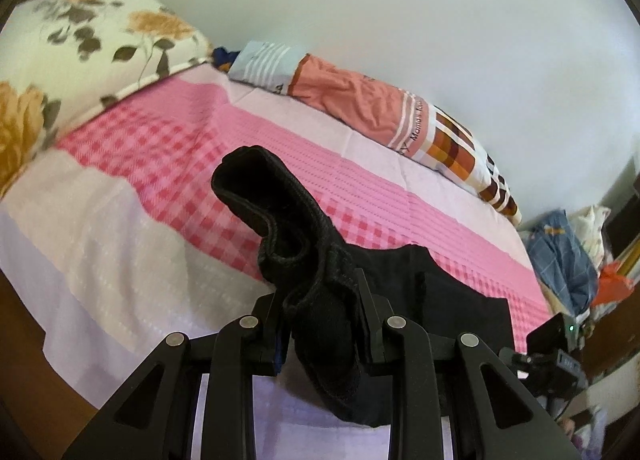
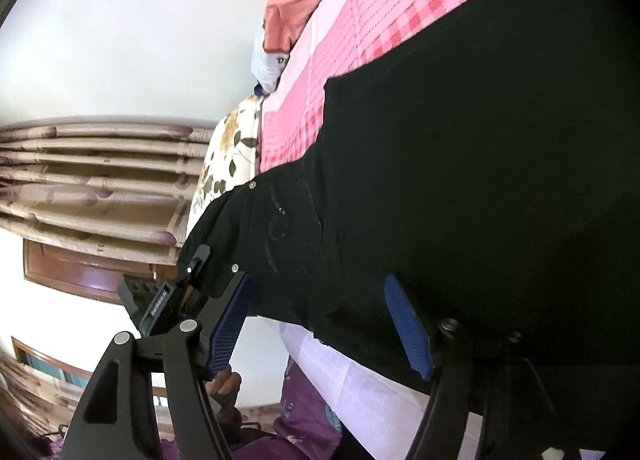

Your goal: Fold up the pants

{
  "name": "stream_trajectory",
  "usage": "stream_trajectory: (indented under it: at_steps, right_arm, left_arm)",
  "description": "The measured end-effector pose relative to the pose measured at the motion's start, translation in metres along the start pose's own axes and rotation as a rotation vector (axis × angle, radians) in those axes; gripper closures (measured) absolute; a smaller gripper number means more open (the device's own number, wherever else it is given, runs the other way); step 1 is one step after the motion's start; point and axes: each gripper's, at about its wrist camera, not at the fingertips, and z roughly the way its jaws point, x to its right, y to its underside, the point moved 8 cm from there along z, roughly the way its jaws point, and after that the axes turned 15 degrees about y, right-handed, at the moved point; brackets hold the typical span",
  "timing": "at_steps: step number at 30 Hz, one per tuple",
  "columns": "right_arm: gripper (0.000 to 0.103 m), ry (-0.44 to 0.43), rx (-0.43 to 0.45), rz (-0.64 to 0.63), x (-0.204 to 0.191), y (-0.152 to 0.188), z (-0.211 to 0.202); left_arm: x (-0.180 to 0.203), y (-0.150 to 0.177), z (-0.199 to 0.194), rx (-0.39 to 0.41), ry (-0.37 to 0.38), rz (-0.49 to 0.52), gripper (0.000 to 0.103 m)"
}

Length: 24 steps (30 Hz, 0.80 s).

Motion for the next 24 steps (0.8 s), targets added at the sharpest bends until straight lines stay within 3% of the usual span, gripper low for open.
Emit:
stream_trajectory:
  at_steps: [5, 24]
  right_arm:
    - [0.030, -0.011, 0.036, 0.019, -0.002, -0.006, -0.012]
    - [0.027, -0.008, 0.062, 0.052, 0.006, -0.013, -0.026]
  left_arm:
    - [0.014, -0.003, 0.004, 0.001, -0.010, 0.045, 0.075]
    - [0.057, -0.009, 0.019, -0.004, 0.013, 0.137, 0.075]
